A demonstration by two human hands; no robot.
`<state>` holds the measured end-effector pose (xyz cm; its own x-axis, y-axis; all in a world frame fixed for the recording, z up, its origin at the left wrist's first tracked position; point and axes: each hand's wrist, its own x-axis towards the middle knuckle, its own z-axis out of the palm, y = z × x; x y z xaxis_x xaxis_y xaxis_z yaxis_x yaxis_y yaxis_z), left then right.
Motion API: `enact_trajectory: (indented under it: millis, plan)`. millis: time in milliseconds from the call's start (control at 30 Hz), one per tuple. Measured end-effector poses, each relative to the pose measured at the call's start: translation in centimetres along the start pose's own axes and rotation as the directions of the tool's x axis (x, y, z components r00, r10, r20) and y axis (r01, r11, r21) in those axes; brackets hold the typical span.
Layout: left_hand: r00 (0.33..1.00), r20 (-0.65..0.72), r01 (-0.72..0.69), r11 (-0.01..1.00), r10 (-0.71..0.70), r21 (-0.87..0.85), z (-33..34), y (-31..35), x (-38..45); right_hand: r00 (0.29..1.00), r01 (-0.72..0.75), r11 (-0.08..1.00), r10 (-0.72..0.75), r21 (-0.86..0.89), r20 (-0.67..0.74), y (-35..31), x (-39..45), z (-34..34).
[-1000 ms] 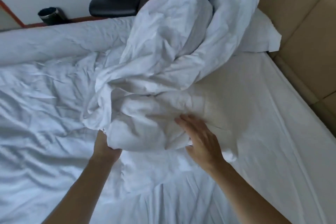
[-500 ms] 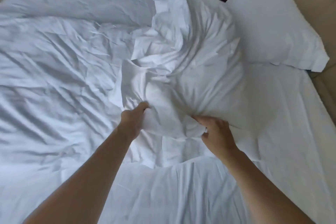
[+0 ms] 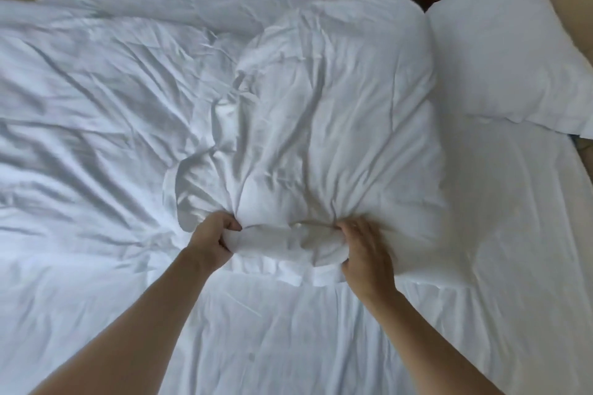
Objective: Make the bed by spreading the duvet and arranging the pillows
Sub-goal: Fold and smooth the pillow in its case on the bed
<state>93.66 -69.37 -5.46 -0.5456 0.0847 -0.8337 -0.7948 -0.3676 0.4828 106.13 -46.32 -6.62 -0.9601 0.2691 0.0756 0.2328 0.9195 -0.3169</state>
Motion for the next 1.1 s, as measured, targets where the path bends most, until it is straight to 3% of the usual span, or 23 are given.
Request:
enact_trajectory:
  millis: [67,133,233,333,433,600,667,767,833,900,967,1033,1067,1100]
  plan:
    - [0.985,0.173,-0.011,0.998,-0.001,0.065,-0.7,0.4,-0.1,0.999,-0.044,0.997,0.045,-0.070,0.003,0.3,-0.4,-0.2]
    - [0.977,0.212,0.005,0.991,-0.033,0.133,-1.5,-0.5,0.2,0.998,0.002,0.993,0.006,-0.121,0.062,0.9,-0.6,-0.6]
    - [0.995,0.086,0.025,0.984,-0.041,0.178,-1.4,-2.3,-0.3,0.984,0.123,0.973,-0.094,-0.195,0.150,2.0,-0.8,-1.0]
    - [0.997,-0.080,0.002,0.981,0.014,0.194,-0.5,-3.1,-0.2,0.974,0.135,0.961,-0.084,-0.242,0.210,2.1,-0.8,-0.9]
    - [0.988,-0.137,-0.047,0.975,0.078,0.216,0.0,-2.5,0.2,0.941,0.188,0.939,-0.087,-0.289,0.326,1.2,0.4,-1.8]
    - [0.973,-0.195,-0.067,0.963,0.121,0.261,1.3,-3.8,-0.8,0.809,0.318,0.863,-0.031,-0.393,0.587,0.7,3.5,-4.2]
    - [0.947,-0.281,-0.066,0.950,0.156,0.306,1.9,-4.3,-0.7,0.746,0.306,0.890,-0.003,-0.339,0.666,1.3,3.2,-4.1]
    - [0.862,-0.422,-0.074,0.894,0.280,0.443,2.5,-5.0,-1.2,0.572,0.248,0.956,-0.014,-0.157,0.820,3.3,3.5,-4.6]
    - [0.754,-0.417,-0.167,0.762,0.507,0.625,2.6,-5.4,-2.5,0.557,0.082,0.997,-0.051,0.006,0.829,4.5,4.4,-6.0]
    - [0.615,-0.214,-0.306,0.480,0.758,0.822,2.9,-6.0,-4.5,0.697,-0.031,0.996,-0.041,0.088,0.716,5.9,5.1,-7.7]
    - [0.481,0.062,-0.337,0.120,0.875,0.934,3.9,-6.7,-6.0,0.826,0.051,0.999,-0.043,0.001,0.561,7.3,5.5,-9.1]
    - [0.401,0.350,-0.320,-0.229,0.847,0.920,5.6,-6.7,-6.1,0.870,0.187,0.964,-0.072,-0.191,0.487,8.4,5.8,-10.1]
    - [0.407,0.485,-0.317,-0.378,0.774,0.870,6.8,-6.3,-6.2,0.879,0.222,0.928,-0.057,-0.301,0.472,8.7,6.0,-10.5]
    - [0.458,0.574,-0.315,-0.480,0.678,0.819,7.8,-5.5,-5.9,0.887,0.211,0.894,-0.005,-0.396,0.461,9.0,6.3,-10.5]
